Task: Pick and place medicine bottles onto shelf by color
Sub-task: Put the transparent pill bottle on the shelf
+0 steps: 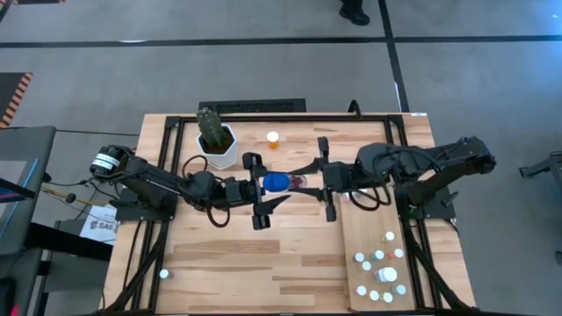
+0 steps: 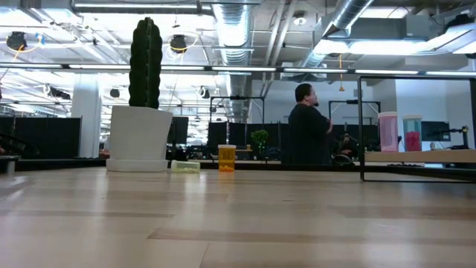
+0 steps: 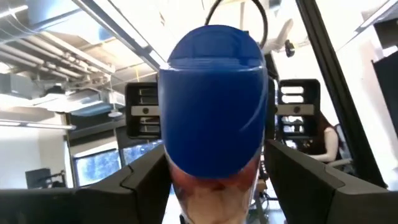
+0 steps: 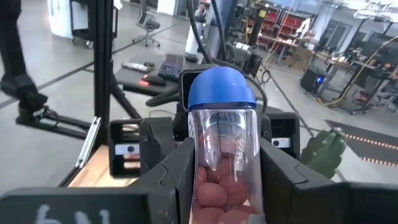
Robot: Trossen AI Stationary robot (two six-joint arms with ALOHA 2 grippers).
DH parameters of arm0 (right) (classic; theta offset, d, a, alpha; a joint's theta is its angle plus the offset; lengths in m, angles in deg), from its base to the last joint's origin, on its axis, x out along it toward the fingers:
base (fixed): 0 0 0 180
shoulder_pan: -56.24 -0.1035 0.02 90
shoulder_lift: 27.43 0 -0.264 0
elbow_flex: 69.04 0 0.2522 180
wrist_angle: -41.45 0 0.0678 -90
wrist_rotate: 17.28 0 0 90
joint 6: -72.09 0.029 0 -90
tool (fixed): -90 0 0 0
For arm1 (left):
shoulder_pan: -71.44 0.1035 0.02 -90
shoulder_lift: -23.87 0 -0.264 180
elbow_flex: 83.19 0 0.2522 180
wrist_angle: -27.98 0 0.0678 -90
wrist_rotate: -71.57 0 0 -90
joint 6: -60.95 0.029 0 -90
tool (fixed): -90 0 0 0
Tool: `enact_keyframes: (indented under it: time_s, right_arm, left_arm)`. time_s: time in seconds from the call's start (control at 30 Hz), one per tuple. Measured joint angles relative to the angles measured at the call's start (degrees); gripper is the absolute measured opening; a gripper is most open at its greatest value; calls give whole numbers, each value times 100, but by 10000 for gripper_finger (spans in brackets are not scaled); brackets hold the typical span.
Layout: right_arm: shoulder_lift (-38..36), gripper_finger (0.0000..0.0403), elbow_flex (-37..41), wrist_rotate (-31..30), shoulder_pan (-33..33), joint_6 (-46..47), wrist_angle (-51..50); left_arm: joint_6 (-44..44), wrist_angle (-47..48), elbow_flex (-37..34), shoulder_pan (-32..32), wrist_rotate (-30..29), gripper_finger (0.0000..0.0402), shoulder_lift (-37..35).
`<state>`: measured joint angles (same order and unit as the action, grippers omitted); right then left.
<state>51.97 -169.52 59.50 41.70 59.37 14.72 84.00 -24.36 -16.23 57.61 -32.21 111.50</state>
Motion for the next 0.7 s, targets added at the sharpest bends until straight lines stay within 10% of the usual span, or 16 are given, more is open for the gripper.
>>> enact_keyframes:
  time_s: [0.43, 0.7]
  right_arm:
    - [23, 149, -2, -4, -115, 74, -58]
    - [-2, 184, -192, -105, -236, 531, -1087]
  left_arm:
    - [-222, 150, 49, 0, 105, 99, 0]
    - [-612, 640, 47, 4, 125, 117, 9]
